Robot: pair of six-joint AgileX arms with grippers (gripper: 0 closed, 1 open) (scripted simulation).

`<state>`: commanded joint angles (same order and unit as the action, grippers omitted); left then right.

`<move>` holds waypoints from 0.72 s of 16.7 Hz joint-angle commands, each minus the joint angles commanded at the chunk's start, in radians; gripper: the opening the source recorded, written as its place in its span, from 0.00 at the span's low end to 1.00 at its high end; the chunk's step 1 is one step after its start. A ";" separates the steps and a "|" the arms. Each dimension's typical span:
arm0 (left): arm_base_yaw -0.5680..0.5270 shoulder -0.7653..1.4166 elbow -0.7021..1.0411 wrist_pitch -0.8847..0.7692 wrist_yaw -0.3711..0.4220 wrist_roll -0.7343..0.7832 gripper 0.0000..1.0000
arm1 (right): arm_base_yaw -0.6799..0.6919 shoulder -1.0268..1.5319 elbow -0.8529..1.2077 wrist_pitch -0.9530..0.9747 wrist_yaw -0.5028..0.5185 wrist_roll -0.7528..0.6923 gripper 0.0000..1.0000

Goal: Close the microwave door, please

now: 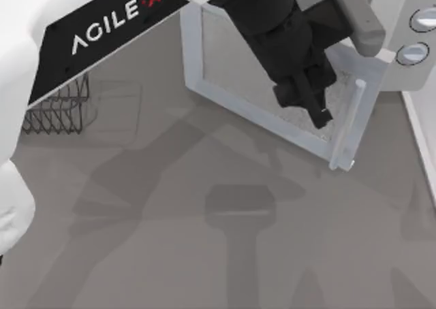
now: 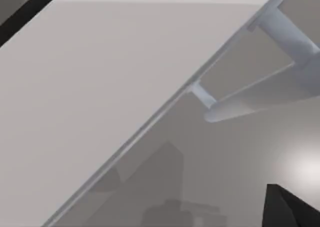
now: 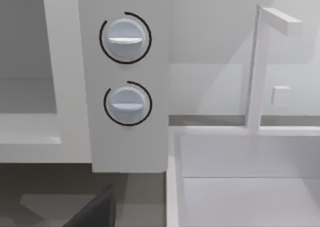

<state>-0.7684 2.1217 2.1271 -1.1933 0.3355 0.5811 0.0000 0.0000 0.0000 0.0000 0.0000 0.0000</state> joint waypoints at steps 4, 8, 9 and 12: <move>0.012 -0.012 0.022 0.016 -0.019 -0.005 0.00 | 0.000 0.000 0.000 0.000 0.000 0.000 1.00; 0.001 -0.007 0.021 0.008 -0.013 -0.005 0.00 | 0.000 0.000 0.000 0.000 0.000 0.000 1.00; -0.007 0.000 0.024 0.000 -0.009 -0.007 0.00 | 0.000 0.000 0.000 0.000 0.000 0.000 1.00; -0.032 0.040 0.035 -0.033 0.003 -0.018 0.00 | 0.000 0.000 0.000 0.000 0.000 0.000 1.00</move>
<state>-0.8003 2.1615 2.1622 -1.2262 0.3380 0.5635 0.0000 0.0000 0.0000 0.0000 0.0000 0.0000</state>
